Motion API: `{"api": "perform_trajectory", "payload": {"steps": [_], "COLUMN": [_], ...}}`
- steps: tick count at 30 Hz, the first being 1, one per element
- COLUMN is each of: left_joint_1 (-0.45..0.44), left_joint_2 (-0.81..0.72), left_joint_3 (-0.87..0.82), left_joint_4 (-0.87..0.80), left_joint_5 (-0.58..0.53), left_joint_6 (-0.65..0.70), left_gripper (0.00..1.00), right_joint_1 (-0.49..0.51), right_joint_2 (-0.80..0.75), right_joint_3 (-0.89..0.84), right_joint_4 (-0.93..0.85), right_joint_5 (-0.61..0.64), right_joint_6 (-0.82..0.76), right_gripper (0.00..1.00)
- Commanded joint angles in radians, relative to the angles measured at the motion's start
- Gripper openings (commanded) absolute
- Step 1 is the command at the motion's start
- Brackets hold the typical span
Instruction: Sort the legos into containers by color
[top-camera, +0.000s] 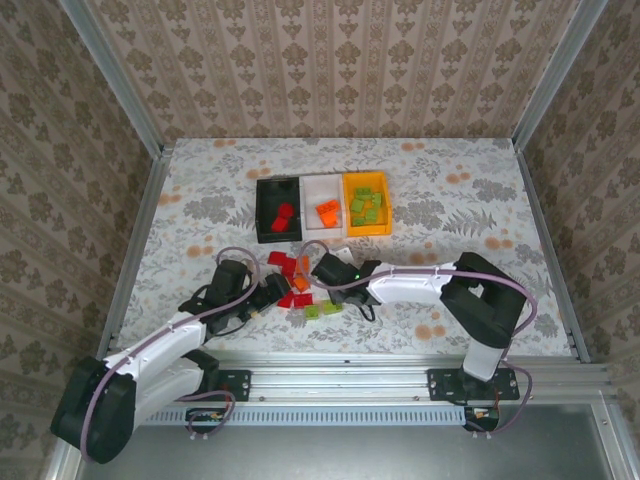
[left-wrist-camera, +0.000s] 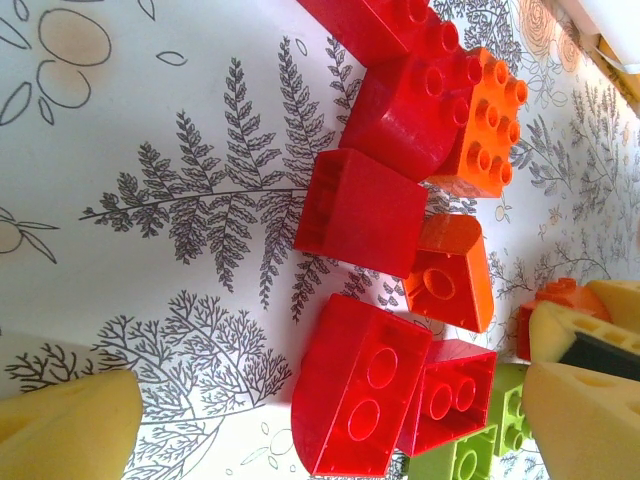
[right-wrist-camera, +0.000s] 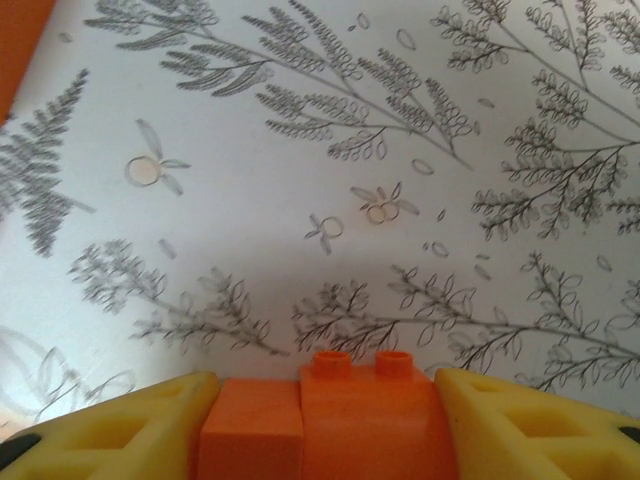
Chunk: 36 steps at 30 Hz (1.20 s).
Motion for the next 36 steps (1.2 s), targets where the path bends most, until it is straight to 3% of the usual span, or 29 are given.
{"api": "perform_trajectory", "payload": {"steps": [1, 7, 10, 14, 22, 27, 36], "left_joint_1": [-0.027, -0.027, -0.027, -0.027, -0.028, -0.032, -0.035], "left_joint_2": [0.024, 0.018, 0.017, 0.019, 0.078, 0.113, 0.092], "left_joint_3": [-0.005, -0.015, -0.024, -0.027, -0.015, -0.003, -0.001], "left_joint_4": [0.084, 0.079, 0.085, 0.088, 0.127, 0.144, 0.121], "left_joint_5": [0.061, 0.053, 0.051, 0.046, 0.059, 0.069, 0.058], "left_joint_6": [0.011, 0.012, 0.009, 0.010, 0.012, 0.012, 0.019], "left_gripper": [1.00, 1.00, 1.00, 1.00, 1.00, 1.00, 1.00], "right_joint_1": [-0.045, -0.115, -0.137, -0.144, -0.151, -0.182, -0.201], "right_joint_2": [0.046, 0.068, 0.061, 0.004, -0.056, 0.015, 0.115], "right_joint_3": [0.047, 0.077, 0.082, 0.048, 0.032, 0.138, 0.198], "right_joint_4": [0.012, 0.037, 0.038, 0.047, 0.069, 0.026, 0.058], "right_joint_5": [0.058, 0.062, 0.038, 0.028, 0.018, -0.033, -0.121], "right_joint_6": [-0.060, -0.111, -0.110, -0.104, -0.161, -0.229, -0.149], "right_gripper": [0.56, 0.52, 0.70, 0.75, 0.71, 0.70, 0.70]}}
